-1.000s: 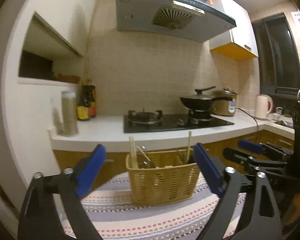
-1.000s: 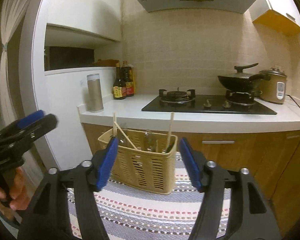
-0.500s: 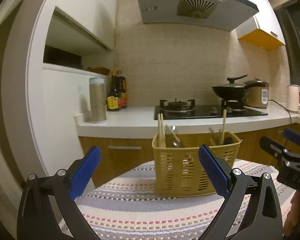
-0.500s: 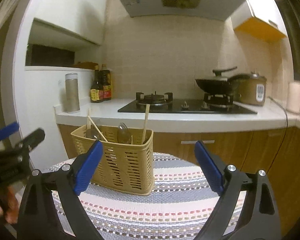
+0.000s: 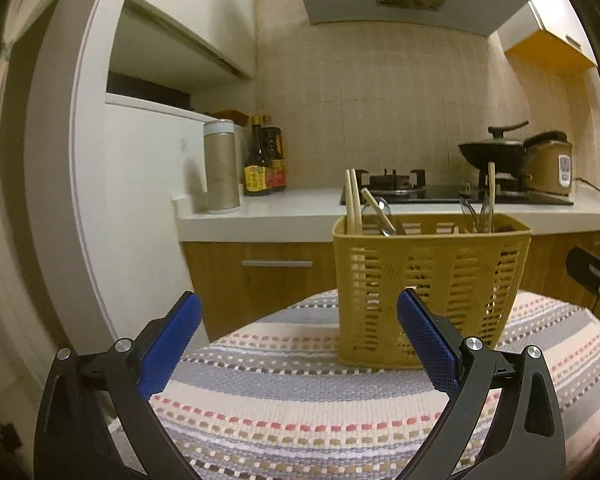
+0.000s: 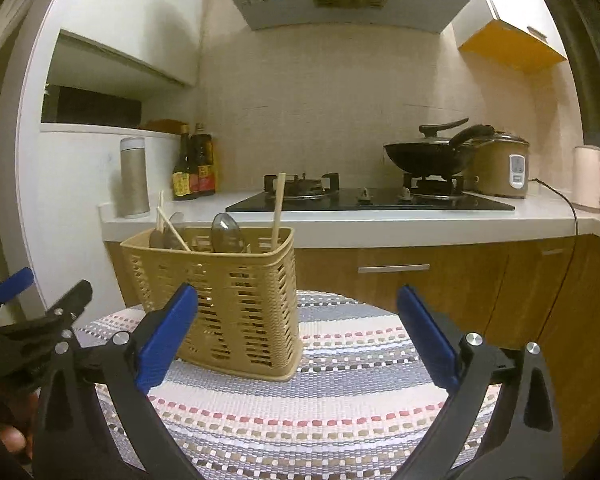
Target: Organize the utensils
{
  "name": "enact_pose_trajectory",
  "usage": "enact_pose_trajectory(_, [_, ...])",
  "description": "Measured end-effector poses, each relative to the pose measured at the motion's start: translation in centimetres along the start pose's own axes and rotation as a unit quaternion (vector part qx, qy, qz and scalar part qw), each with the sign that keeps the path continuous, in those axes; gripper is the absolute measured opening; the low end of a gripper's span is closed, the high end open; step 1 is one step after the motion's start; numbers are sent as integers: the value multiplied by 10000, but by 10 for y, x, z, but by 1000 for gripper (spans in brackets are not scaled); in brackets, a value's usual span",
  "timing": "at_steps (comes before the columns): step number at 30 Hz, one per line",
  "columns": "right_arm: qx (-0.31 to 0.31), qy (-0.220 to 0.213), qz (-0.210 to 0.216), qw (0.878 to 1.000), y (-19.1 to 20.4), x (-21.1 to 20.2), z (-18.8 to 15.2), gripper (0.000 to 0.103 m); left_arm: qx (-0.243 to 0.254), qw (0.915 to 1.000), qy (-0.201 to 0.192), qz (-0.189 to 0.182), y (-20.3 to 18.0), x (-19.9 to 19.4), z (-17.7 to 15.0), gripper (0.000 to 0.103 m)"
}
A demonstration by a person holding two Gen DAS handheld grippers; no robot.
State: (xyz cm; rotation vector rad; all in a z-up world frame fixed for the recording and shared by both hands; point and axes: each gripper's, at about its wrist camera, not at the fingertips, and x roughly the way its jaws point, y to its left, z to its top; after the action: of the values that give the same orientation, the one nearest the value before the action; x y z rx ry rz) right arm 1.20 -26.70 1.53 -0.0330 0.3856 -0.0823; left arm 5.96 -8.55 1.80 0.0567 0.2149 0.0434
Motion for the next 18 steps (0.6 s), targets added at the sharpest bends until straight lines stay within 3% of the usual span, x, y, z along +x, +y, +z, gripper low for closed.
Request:
enact_pose_trajectory(7, [-222, -5, -4, 9998, 9, -2, -3, 95, 117, 9999, 17, -68, -6, 0, -2, 95])
enact_pose_trajectory(18, [41, 116, -8, 9999, -2, 1, -2, 95, 72, 9999, 68, -99, -5, 1, -3, 95])
